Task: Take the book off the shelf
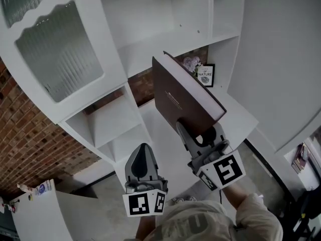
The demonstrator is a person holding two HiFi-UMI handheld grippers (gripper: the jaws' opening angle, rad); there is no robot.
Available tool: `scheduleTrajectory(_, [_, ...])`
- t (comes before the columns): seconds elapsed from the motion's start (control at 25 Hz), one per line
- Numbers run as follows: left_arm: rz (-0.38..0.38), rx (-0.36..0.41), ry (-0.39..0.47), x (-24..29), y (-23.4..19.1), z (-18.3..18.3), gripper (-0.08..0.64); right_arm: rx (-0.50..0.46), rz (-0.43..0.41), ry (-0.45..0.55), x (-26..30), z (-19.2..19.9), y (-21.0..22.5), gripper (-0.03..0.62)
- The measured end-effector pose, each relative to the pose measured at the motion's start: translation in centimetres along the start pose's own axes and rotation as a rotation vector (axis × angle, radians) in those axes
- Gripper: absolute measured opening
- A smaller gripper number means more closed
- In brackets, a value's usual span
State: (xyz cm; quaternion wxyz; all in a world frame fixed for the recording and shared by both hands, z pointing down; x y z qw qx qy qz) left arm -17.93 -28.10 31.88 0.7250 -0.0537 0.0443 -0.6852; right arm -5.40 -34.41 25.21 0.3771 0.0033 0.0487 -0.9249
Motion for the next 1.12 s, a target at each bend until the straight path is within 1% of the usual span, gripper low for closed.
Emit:
scheduleTrajectory(0.12, [-0.003, 0.011, 0.013, 0.0, 0.2, -0.2, 0.014, 0.005, 0.042, -0.025, -1.1, 1.7, -0.3, 0.146])
scheduleTrajectory(0.2, [-0.003, 0.015, 0.014, 0.0, 0.4, -0.3, 0.014, 0.017, 0.054, -0.041, -1.5, 2.3, -0.2, 0.146])
scheduleTrajectory(0.32, [-0.007, 0.020, 0.014, -0.2, 0.4, -0.3, 0.014, 0.052, 0.043, -0.051, -1.8, 2.8, -0.2, 0.146])
scheduleTrajectory(0.52, [-0.019, 0.029, 0.010, -0.4, 0.4, -0.1, 0.014, 0.078, 0.044, -0.058, -1.8, 3.1, 0.1, 0.146])
scheduleTrajectory(0.72, [-0.034, 0.030, 0.010, -0.7, 0.1, 0.0, 0.014, 0.075, 0.036, -0.061, -1.4, 3.2, -0.1, 0.146])
scheduleTrajectory(0.92, [-0.055, 0.028, 0.012, -1.0, -0.4, -0.1, 0.014, 0.115, 0.015, -0.074, -0.9, 3.4, 0.0, 0.146])
scheduleTrajectory(1.12, [-0.072, 0.025, 0.014, -1.3, -1.0, -0.2, 0.014, 0.111, 0.023, -0.085, -0.5, 3.7, 0.0, 0.146])
Point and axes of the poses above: the fingertips, and each gripper's own axes: x forward along the fingers, y to its right, z out of its underside, the point moved 1 cm from there along -x, backward along the fingers, and after that the axes turned 15 degrees about -y, right-handed, at the moved point
